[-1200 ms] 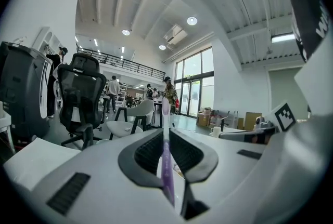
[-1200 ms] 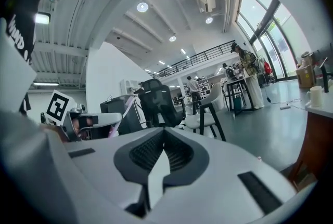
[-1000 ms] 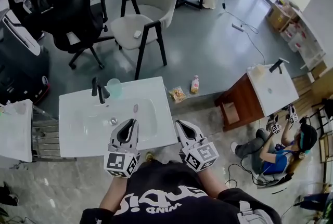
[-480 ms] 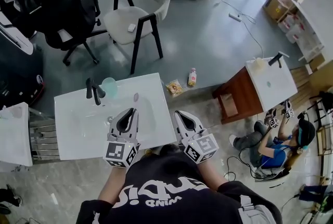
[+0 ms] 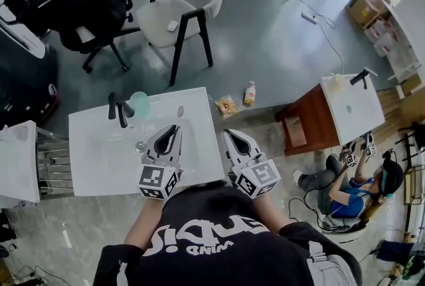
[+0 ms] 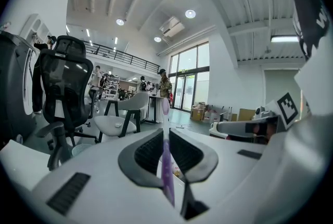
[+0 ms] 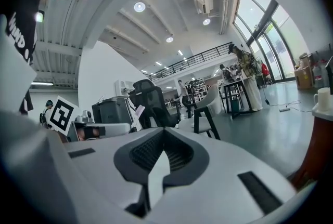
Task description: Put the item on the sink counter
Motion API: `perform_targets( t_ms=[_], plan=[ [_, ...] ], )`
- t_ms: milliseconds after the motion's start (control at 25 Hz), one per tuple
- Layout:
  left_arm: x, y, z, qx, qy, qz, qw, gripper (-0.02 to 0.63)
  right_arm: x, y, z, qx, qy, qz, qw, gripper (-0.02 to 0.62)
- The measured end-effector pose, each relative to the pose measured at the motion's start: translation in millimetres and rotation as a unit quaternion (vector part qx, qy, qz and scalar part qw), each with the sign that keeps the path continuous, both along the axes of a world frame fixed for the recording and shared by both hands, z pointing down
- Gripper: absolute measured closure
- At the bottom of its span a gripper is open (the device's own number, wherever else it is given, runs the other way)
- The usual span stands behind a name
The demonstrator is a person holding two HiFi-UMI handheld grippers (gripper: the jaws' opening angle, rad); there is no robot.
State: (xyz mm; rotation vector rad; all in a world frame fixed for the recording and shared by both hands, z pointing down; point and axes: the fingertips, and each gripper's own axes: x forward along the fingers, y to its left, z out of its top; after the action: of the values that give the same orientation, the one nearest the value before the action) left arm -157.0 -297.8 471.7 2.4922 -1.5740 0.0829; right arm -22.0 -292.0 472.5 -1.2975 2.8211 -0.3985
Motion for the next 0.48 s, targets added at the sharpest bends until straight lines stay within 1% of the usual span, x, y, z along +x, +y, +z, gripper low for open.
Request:
perform_targets(
  t_ms=[160,360,480],
  plan=[
    [4.6,-8.0,23.1,-0.034,0.008,0.002,0.9994,0.555,-1.4,-4.3,0.7,-0.002,-0.003,-0.004,1.000,0.578],
    [14.9,-19.9,53.2,-0.062,-0.006,0.012,0.9980,0.555,0.7,-7.4,0.6,-0.002,-0.003,-0.007,1.000,0.578],
    [22.2,-22.4,70.9,-0.083,-0.006,0.016,0.9964,0.555,3.6,-8.4,1.8,-0.004,-0.002,-0.006,1.000,0.578]
  ],
)
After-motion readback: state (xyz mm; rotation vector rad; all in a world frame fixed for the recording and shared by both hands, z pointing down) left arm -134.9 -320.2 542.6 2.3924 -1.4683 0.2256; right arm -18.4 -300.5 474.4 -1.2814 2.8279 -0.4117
